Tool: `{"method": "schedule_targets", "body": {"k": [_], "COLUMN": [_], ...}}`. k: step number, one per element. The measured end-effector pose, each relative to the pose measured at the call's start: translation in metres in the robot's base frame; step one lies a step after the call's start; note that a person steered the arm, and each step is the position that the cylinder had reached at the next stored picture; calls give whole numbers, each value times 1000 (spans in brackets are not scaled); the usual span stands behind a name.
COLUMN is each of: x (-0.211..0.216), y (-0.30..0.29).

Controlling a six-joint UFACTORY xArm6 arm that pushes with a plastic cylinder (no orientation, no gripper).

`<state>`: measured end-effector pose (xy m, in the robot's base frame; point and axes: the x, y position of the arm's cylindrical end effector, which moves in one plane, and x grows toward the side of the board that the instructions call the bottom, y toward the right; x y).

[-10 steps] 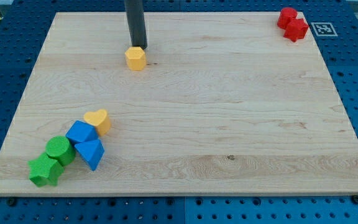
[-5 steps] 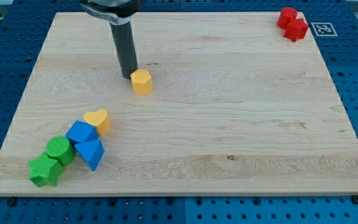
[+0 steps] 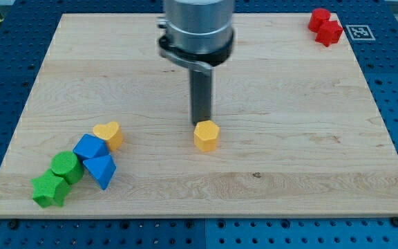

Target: Move the yellow hexagon top right to the blue triangle

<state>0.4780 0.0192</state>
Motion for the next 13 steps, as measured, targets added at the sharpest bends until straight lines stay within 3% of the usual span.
{"method": "schedule_targets", "body": {"k": [1,2,8,13], "x": [10,34,31,40], "y": [57,76,-56,-120]}}
